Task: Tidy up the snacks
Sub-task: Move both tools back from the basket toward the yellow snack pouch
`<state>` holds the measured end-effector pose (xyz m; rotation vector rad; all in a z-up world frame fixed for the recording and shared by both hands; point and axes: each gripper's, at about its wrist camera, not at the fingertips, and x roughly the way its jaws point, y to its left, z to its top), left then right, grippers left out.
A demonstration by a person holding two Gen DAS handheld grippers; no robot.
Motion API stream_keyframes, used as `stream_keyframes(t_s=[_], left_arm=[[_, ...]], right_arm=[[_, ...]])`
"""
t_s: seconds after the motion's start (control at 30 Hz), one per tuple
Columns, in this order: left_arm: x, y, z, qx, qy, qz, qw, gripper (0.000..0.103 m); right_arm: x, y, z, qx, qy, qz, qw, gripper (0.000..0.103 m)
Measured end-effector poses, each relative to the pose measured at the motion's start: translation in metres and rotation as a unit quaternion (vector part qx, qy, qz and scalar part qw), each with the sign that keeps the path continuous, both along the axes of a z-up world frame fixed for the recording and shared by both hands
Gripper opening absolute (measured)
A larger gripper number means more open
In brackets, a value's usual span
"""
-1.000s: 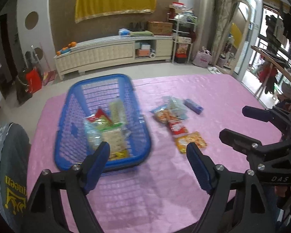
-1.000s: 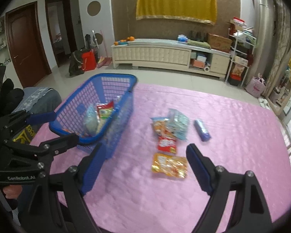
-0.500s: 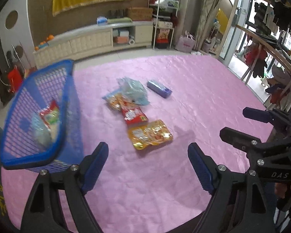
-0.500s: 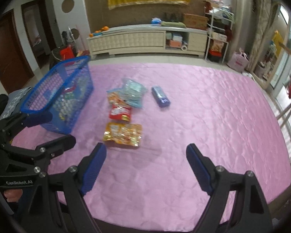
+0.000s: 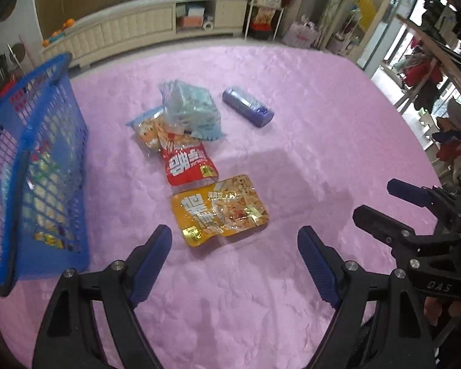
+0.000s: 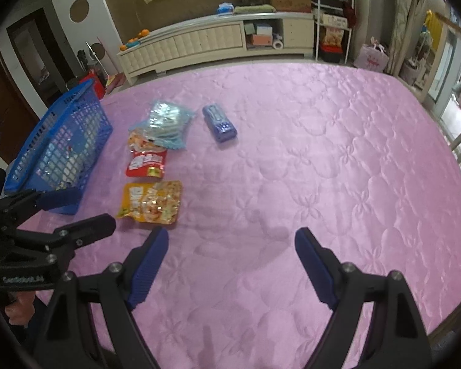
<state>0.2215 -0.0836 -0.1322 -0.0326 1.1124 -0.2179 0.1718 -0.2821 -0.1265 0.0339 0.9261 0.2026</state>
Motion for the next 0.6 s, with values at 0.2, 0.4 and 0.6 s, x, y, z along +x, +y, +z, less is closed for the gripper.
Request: stream_keyframes(t_s=[0.2, 0.4, 0.6], left_arm=[[0.028, 0.005, -0.021, 0.004, 0.032, 0.022, 0.9993, 0.082], [0.050, 0.009, -0.040, -0.008, 0.058, 0.041, 0.9975, 0.082], [0.066, 0.001, -0.062, -0.016, 0.089, 0.034, 0.9953, 0.082]], right_arm=[[0.034, -0.004, -0.010, 0.003, 0.025, 0.012, 1.000, 0.087], [0.060, 0.003, -0.028, -0.005, 0.054, 0.033, 0.998, 0.087], [0.071, -0.009, -0.042, 0.017, 0.054, 0.038, 0.998, 0.088]])
